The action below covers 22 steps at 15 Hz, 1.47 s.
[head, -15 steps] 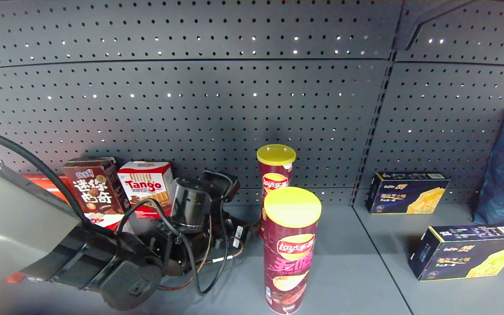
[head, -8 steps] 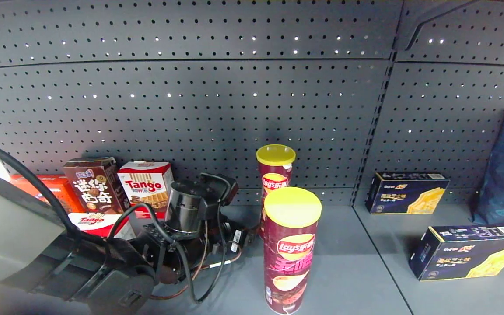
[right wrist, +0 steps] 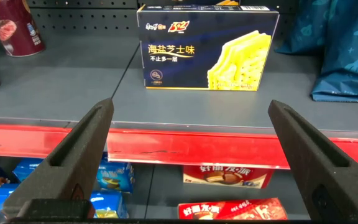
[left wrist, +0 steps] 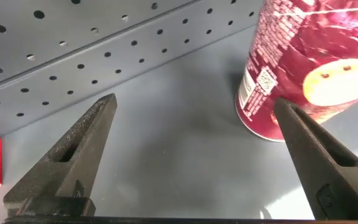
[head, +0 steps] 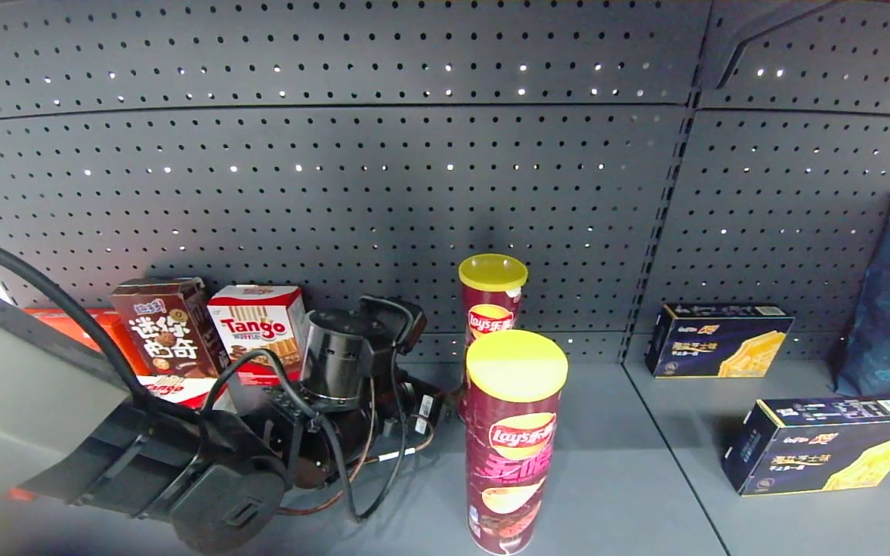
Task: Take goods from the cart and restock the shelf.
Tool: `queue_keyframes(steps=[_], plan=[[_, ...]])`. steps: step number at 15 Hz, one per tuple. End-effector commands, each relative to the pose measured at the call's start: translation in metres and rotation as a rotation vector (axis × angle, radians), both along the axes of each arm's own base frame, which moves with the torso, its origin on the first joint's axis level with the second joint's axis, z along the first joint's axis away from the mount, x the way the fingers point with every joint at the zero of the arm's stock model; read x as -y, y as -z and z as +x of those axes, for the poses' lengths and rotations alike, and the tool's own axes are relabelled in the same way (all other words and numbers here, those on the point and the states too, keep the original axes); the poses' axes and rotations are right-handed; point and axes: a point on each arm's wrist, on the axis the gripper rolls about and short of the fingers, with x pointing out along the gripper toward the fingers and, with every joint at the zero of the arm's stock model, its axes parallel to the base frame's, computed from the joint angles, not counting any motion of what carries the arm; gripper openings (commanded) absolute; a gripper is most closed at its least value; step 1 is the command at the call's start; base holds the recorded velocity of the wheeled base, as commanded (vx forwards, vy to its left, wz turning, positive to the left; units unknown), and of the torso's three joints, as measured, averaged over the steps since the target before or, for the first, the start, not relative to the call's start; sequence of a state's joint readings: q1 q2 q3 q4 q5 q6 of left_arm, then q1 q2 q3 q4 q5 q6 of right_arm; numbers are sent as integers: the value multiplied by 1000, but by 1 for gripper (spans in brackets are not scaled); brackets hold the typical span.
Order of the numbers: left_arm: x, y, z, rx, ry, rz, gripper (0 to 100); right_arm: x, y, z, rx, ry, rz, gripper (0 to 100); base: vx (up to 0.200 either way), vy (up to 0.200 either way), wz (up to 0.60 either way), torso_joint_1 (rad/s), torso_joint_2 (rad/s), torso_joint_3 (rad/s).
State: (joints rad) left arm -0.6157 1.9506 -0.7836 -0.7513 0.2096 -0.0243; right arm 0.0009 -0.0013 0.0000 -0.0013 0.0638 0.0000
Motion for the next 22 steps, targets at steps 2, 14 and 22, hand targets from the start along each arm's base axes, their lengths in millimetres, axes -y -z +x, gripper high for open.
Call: queue_keyframes(steps=[2, 14, 22], plan=[[0, 0, 1, 4, -3, 1, 100, 0, 0, 0, -1, -1, 0, 100, 0, 0, 0, 0, 0, 0], [-52, -102, -6, 323, -85, 58, 100, 0, 0, 0, -1, -1, 0, 100, 0, 0, 0, 0, 0, 0], [-91, -115, -43, 366, -147, 78, 100, 0, 0, 0, -1, -1, 0, 100, 0, 0, 0, 0, 0, 0]])
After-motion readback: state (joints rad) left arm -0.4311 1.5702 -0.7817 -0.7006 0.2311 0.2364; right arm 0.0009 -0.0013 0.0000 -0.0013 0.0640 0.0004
